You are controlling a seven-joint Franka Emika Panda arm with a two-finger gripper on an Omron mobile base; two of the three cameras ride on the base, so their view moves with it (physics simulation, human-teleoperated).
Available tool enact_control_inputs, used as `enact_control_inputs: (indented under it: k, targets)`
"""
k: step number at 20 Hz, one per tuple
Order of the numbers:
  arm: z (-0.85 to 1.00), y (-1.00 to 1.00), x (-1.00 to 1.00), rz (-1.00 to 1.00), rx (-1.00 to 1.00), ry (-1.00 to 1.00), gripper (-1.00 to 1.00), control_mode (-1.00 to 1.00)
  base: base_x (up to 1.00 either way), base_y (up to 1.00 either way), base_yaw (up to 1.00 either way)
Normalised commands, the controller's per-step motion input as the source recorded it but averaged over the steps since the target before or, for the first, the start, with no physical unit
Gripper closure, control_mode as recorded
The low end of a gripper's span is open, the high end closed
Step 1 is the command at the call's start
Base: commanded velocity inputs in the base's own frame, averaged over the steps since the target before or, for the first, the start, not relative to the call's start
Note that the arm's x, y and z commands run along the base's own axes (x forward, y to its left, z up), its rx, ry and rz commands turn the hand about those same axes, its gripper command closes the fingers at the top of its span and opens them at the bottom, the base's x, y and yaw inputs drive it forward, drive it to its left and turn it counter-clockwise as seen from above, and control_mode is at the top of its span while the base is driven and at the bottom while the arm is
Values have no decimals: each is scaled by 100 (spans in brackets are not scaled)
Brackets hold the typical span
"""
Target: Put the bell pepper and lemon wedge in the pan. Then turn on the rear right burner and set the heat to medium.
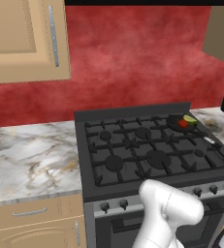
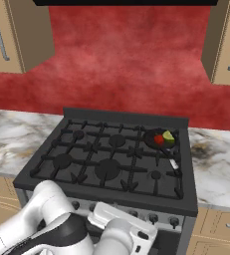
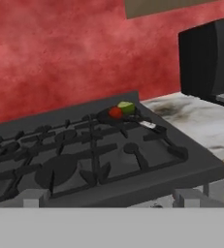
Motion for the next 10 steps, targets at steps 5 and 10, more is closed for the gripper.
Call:
enact_control_inputs:
  k: [5, 10]
  targets:
    - [-49, 0, 0, 0, -2, 0, -100, -100, 0, 0, 0]
    - [-24, -5, 0, 0, -1, -6, -100, -100, 0, 0, 0]
